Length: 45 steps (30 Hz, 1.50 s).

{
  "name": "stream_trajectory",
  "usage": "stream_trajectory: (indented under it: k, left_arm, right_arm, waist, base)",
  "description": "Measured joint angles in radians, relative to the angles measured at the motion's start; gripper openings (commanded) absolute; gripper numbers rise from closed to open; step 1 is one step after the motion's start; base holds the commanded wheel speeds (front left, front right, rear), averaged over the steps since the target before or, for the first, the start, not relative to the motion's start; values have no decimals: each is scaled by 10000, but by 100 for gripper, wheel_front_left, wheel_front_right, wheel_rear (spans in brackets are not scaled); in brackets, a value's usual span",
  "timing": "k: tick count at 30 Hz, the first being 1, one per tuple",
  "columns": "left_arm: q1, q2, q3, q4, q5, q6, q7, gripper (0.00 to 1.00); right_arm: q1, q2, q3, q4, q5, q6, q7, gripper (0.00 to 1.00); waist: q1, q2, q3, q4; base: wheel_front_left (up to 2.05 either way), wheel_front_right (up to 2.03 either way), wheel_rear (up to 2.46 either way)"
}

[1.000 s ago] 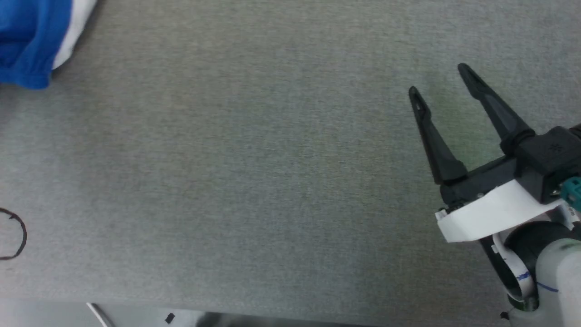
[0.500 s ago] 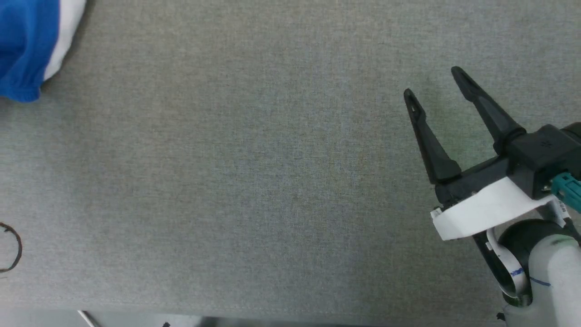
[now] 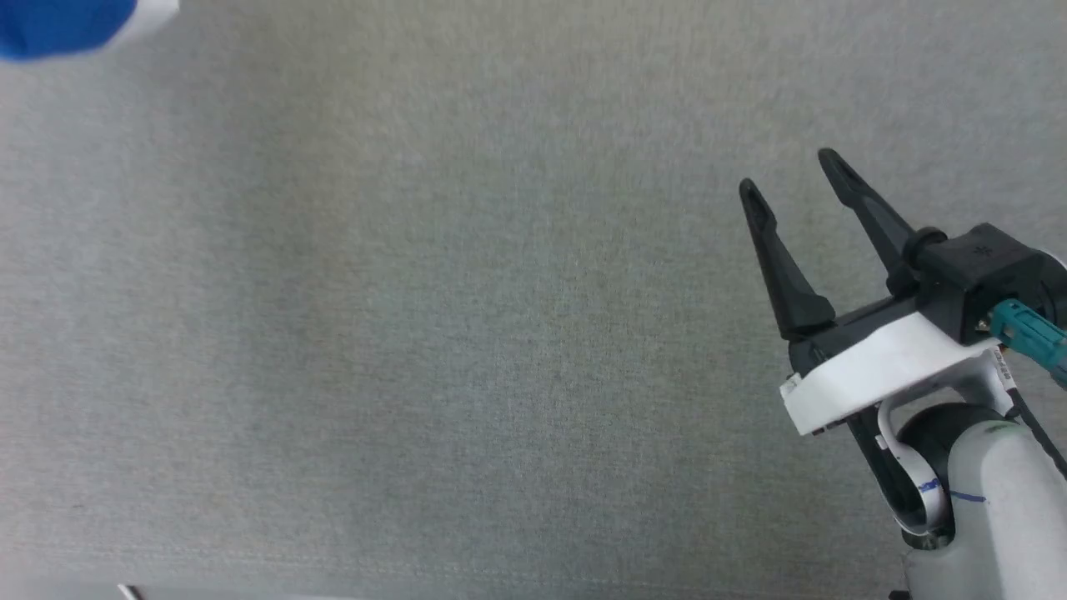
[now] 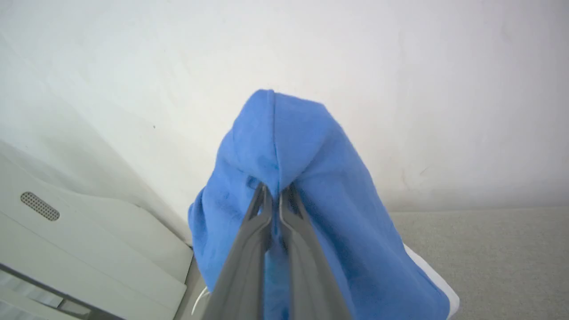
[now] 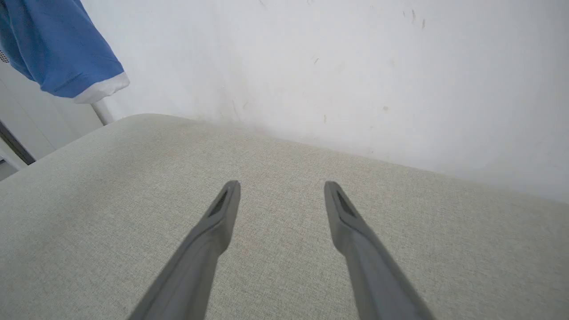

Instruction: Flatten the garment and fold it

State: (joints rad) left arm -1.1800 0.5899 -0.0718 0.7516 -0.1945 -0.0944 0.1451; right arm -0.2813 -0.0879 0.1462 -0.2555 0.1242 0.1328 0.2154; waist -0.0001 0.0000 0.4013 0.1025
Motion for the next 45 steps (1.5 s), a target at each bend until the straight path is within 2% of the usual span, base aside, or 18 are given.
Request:
stream_trajectory:
  k: [5, 8, 9, 14, 19, 24, 28, 34, 37, 40, 44, 45]
  left_arm:
    - [-103, -401, -219, 12, 69, -10, -1801, 0]
    - [-90, -777, -265, -4, -115, -33, -2249, 0]
    - [-90, -777, -265, -4, -115, -33, -2249, 0]
    - [469, -1536, -598, -968, -600, -180, -2146, 0]
    - [1625, -2424, -972, -2437, -1018, -155, -1239, 0]
    - [3624, -3505, -1530, -4520, -1321, 500, 176, 0]
    - [5646, -3952, -2025, -6004, -1323, 1200, 1072, 0]
    - [9259, -4004, -2585, -7438, -988, 2391, 1553, 0]
    - [10654, -3979, -2773, -7749, -849, 2775, 1524, 0]
    - [11438, -3925, -2913, -8031, -688, 2980, 1367, 0]
    - [11743, -3929, -2997, -8581, -692, 2986, 1154, 0]
    - [11727, -3912, -2999, -8759, -694, 2961, 1055, 38]
  right_arm:
    - [264, 169, -330, 219, 0, 0, -96, 100]
    - [492, 232, -491, 351, -4, 0, -148, 100]
    - [492, 232, -491, 351, -4, 0, -148, 100]
    - [848, 318, -621, 416, -17, 0, -167, 100]
    - [1081, 339, -679, 431, -67, 0, -234, 100]
    - [1282, 341, -731, 447, -58, 0, -330, 100]
    - [1436, 343, -694, 481, 4, 0, -464, 100]
    - [1697, 345, -654, 558, 127, 0, -646, 100]
    - [1768, 347, -642, 656, 290, -2, -884, 100]
    - [1830, 345, -614, 840, 345, 0, -949, 100]
    - [1927, 345, -548, 959, 362, -2, -955, 100]
    - [1954, 345, -523, 965, 360, -2, -947, 100]
  waist:
    - [-1, 0, -800, -2]
    - [-1, 0, -1256, -56]
    - [-1, 0, -1256, -56]
    - [-3, 0, -1982, -426]
    - [0, 0, -2269, -1032]
    - [1, 0, -2430, -1704]
    - [1, 0, -2507, -2213]
    - [1, 0, -2668, -2771]
    - [-1, 0, -2820, -2883]
    - [0, 1, -2999, -2920]
    - [0, 0, -3199, -2826]
    - [0, 0, -3230, -2769]
  base:
    - [0, 0, 0]
    - [0, 0, 0]
    - [0, 0, 0]
    - [0, 0, 0]
    - [0, 0, 0]
    - [0, 0, 0]
    - [0, 0, 0]
    - [0, 0, 0]
    - [0, 0, 0]
    - [0, 0, 0]
    - [0, 0, 0]
    - [0, 0, 0]
